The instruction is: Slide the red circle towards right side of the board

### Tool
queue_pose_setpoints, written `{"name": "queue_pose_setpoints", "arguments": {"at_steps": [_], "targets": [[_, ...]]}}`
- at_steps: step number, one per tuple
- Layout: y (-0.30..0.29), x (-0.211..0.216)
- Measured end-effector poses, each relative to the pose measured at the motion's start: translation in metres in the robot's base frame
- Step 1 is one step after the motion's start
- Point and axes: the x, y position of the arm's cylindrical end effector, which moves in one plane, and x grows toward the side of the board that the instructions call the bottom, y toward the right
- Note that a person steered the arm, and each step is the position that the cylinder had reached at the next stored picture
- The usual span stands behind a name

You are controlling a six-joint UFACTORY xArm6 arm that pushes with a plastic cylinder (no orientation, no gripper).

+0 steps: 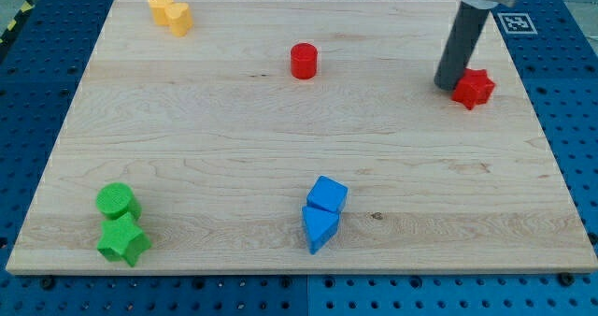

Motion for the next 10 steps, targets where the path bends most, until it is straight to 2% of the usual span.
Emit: {"name": "queue_pose_setpoints", "arguments": {"at_steps": [1,2,4,5,6,7,8,10], "targets": [[-0.004,0.0],[-0.057,-0.001],[-0.217,-0.006],[-0.288,-0.041],[-0.3,-0.068],[-0.301,-0.061],[-0.285,-0.044],[-0.24,-0.041]]}}
